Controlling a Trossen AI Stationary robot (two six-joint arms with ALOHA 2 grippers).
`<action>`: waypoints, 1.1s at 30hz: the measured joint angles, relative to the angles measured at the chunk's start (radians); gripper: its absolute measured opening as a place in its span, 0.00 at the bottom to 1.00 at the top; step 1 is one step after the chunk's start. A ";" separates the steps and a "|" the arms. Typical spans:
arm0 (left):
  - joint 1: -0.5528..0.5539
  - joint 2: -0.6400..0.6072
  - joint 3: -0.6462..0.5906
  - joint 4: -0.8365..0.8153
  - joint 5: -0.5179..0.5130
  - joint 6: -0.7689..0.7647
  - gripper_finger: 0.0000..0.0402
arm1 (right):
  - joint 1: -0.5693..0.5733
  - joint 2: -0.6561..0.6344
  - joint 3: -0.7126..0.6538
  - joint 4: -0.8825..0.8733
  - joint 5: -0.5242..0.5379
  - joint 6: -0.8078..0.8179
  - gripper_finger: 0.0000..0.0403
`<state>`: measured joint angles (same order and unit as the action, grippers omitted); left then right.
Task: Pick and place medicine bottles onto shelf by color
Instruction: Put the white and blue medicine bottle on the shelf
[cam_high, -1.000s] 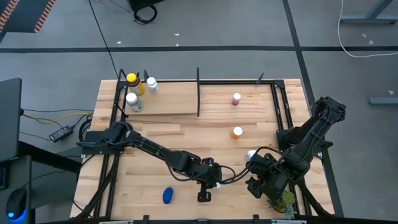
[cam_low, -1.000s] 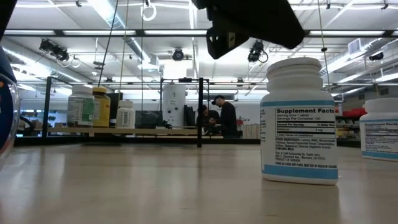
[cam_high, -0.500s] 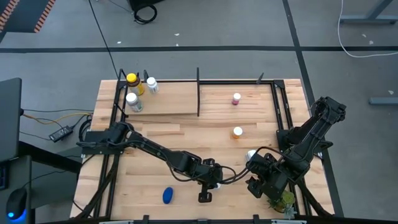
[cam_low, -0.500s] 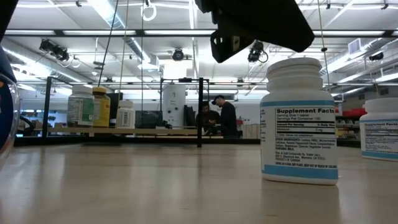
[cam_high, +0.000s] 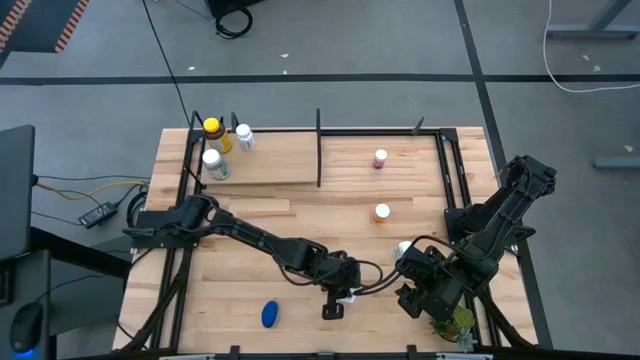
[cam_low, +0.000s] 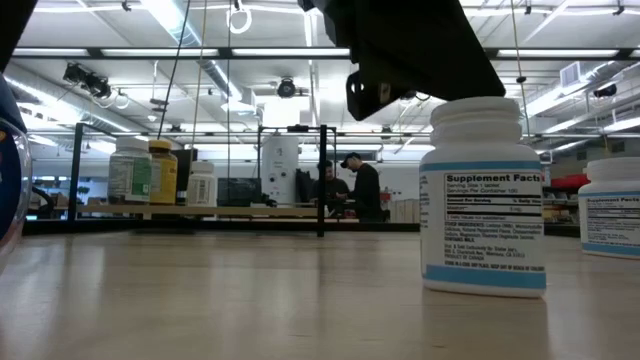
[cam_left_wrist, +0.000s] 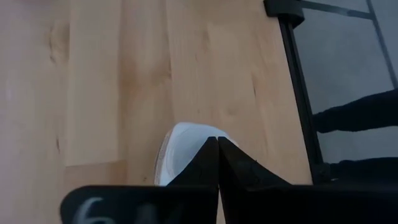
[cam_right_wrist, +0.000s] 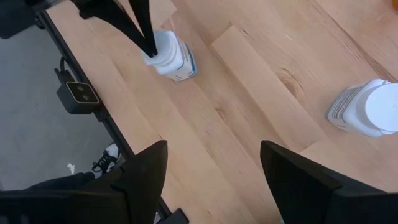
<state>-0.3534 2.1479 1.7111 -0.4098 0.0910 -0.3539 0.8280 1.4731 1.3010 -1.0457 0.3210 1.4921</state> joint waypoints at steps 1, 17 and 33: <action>0.000 0.006 0.002 0.002 0.009 -0.001 0.00 | 0.000 0.000 0.000 0.000 0.000 0.000 0.65; -0.008 0.033 0.005 0.011 0.023 0.000 0.00 | 0.000 0.000 0.000 -0.003 0.000 0.001 0.65; -0.071 0.070 0.005 0.036 -0.095 0.010 0.00 | 0.000 -0.001 -0.001 -0.005 -0.006 0.007 0.65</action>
<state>-0.4242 2.2179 1.7157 -0.3733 -0.0040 -0.3435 0.8280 1.4723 1.2999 -1.0504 0.3147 1.4990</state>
